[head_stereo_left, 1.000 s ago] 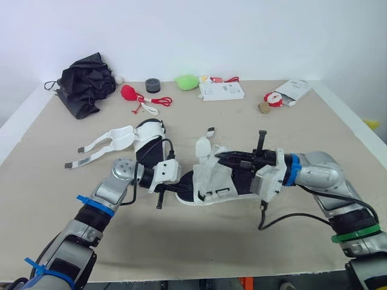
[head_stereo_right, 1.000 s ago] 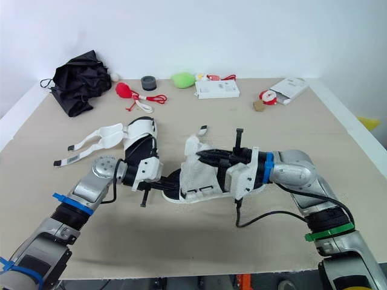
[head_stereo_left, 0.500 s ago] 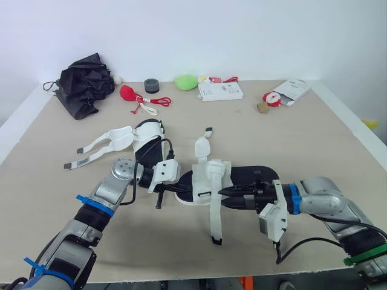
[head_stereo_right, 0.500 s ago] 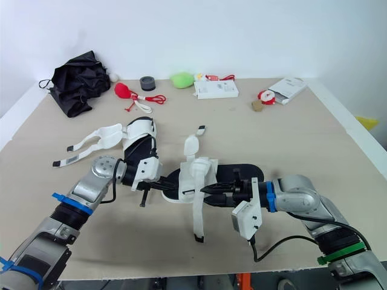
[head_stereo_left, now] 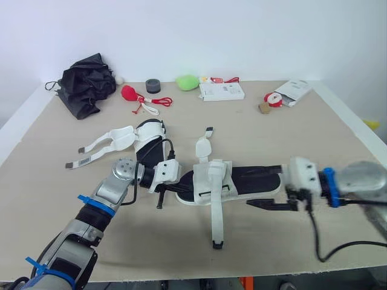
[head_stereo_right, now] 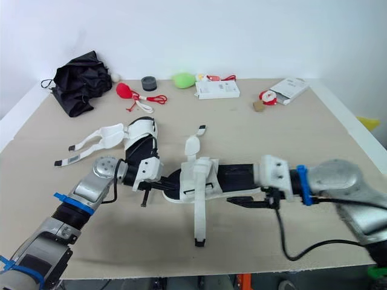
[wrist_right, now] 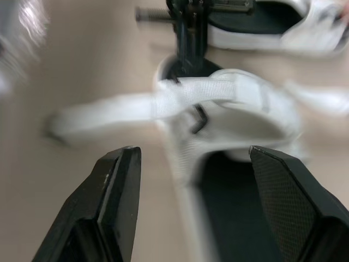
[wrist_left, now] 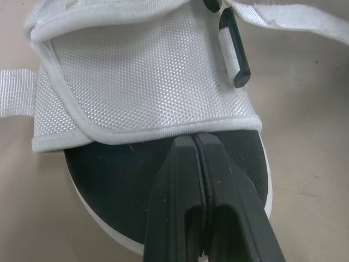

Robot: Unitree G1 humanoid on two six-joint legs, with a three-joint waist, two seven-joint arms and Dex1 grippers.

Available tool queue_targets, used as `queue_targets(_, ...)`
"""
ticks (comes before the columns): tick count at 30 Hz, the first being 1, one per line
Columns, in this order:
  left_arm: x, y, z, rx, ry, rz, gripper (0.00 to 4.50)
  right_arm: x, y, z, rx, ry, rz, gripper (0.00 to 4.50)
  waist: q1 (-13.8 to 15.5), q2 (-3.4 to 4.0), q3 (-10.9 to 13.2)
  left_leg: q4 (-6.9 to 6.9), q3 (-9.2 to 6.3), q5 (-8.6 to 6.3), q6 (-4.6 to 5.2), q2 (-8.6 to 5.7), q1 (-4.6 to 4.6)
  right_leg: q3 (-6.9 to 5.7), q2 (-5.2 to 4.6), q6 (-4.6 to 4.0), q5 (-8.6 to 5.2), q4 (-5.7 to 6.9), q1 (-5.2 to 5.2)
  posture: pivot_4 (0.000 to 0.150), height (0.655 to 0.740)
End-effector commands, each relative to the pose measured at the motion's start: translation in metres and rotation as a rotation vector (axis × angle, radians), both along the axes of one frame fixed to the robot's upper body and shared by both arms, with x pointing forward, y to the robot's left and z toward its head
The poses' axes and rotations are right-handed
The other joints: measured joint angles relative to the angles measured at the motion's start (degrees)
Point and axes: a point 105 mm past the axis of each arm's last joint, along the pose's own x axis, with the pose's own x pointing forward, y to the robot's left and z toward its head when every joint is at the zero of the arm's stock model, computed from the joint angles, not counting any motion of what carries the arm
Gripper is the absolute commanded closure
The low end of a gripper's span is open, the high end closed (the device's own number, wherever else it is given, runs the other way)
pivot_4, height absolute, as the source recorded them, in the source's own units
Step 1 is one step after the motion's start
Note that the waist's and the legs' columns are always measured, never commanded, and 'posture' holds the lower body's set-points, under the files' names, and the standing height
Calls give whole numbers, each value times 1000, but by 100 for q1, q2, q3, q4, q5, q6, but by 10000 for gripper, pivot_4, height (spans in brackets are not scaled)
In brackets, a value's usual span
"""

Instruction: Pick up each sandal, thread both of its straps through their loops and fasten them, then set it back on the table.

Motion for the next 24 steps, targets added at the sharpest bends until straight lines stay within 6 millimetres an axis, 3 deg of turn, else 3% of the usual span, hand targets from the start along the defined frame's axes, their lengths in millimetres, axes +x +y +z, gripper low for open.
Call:
queue_targets(1,-8,8,-32,108,93,7,45000,-34,17,14,144,309,41,10773,-1,-6,-1,-2,-2,-2,-2,0,2,-3,-1,-4,-1,-1,2,1500,7400)
queue_targets(5,-8,8,-33,110,93,3,45000,-48,22,-27,47,520,-83,10773,-5,-11,0,1,-3,-3,-4,-1,1,-3,-5,13,-5,-4,3,1500,7400)
queue_targets(7,-9,8,-34,110,94,2,45000,-41,26,-45,38,513,-153,10773,-10,-23,-1,2,-3,-3,-4,0,-1,-4,-6,19,-7,-5,2,1500,7400)
queue_targets(15,-10,10,-33,116,92,3,45000,-20,48,-86,97,621,-340,10773,-22,-25,-2,6,1,-4,-5,-3,-14,-5,-4,45,0,-11,-3,1500,7400)
queue_targets(24,-9,11,-33,121,88,1,45000,-14,61,-78,167,708,-319,10773,-26,-27,-3,5,1,-4,-4,-3,-13,-4,1,55,6,-11,-3,1500,7400)
